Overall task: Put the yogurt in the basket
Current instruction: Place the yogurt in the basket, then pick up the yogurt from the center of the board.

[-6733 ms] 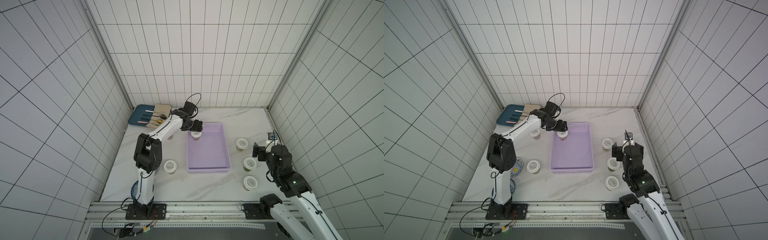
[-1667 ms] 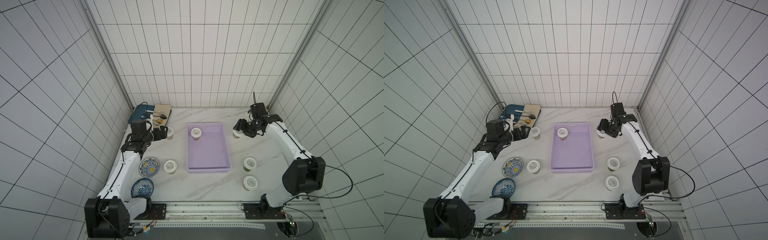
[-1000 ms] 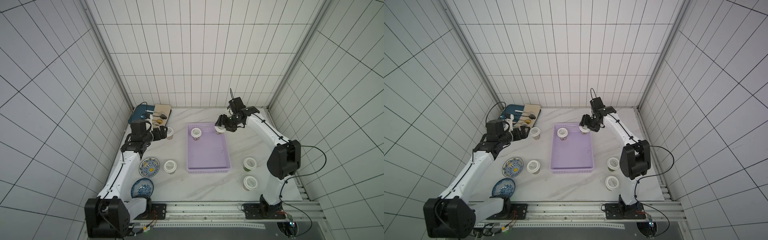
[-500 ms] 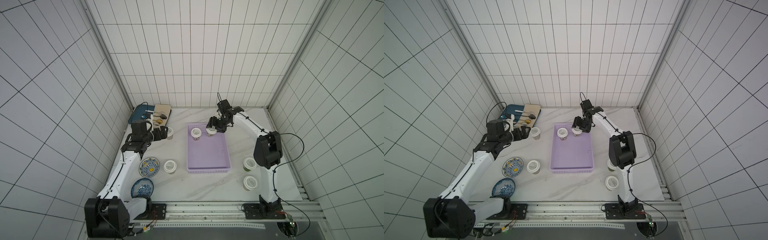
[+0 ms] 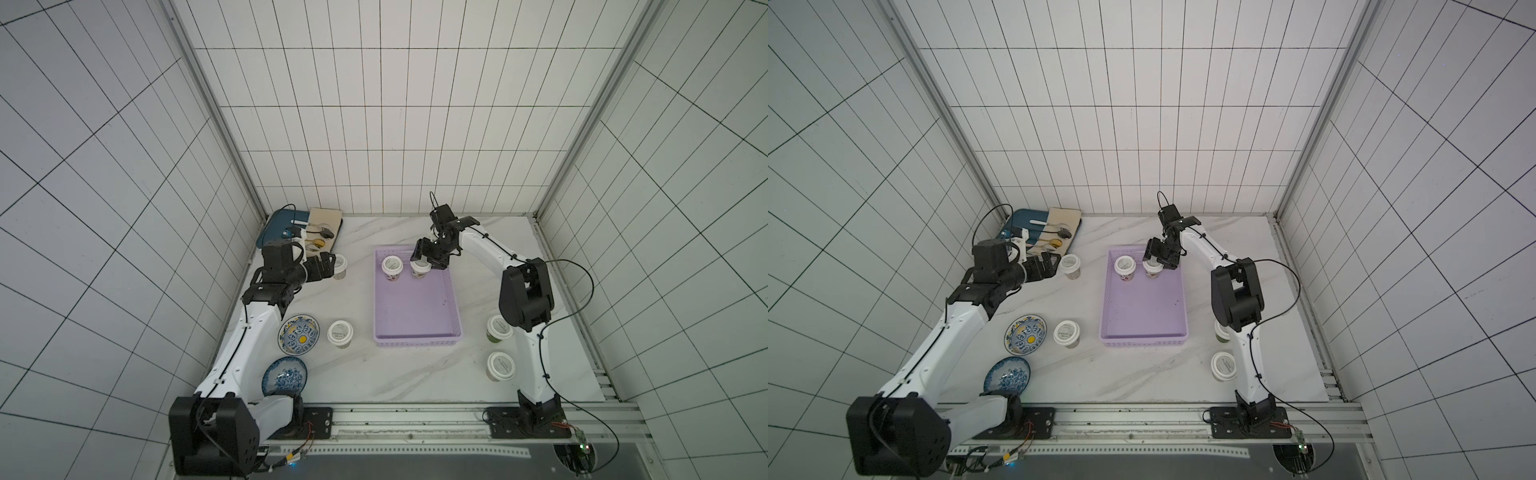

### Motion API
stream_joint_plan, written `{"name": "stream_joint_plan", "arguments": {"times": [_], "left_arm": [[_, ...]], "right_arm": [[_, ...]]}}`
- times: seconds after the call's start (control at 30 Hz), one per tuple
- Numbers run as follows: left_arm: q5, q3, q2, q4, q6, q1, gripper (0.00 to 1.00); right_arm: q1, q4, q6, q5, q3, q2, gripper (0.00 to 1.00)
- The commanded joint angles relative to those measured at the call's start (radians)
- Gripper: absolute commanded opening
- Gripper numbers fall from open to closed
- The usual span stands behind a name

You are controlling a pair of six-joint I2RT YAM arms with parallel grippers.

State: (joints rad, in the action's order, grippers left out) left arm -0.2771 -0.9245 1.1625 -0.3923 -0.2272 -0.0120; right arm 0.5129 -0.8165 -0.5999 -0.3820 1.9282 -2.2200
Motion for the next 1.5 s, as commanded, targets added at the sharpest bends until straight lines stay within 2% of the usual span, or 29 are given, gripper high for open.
{"name": "stream_joint_plan", "arguments": {"times": [0.0, 0.1, 0.3, 0.6, 1.0, 1.47], "left_arm": [[0.015, 0.008, -0.009, 0.026, 0.015, -0.005, 0.98], [-0.012, 0.001, -0.009, 0.015, 0.007, 0.003, 0.98], [0.012, 0.006, -0.006, 0.023, 0.008, 0.001, 0.98], [0.02, -0.008, 0.002, 0.009, 0.002, 0.004, 0.98], [0.039, -0.007, 0.014, 0.016, 0.011, -0.006, 0.98], [0.064, -0.058, 0.08, -0.024, 0.026, -0.009, 0.98]], "right_arm": [[0.013, 0.0, -0.005, 0.0, 0.025, -0.026, 0.7], [0.019, 0.002, -0.004, 0.002, 0.02, -0.03, 0.71], [0.024, -0.004, 0.005, 0.018, 0.012, -0.006, 0.79], [0.022, -0.028, 0.024, 0.038, 0.0, 0.109, 0.88], [0.004, -0.056, 0.085, 0.12, -0.117, 0.319, 0.95], [-0.101, -0.078, 0.185, 0.235, -0.319, 0.638, 0.99]]}}
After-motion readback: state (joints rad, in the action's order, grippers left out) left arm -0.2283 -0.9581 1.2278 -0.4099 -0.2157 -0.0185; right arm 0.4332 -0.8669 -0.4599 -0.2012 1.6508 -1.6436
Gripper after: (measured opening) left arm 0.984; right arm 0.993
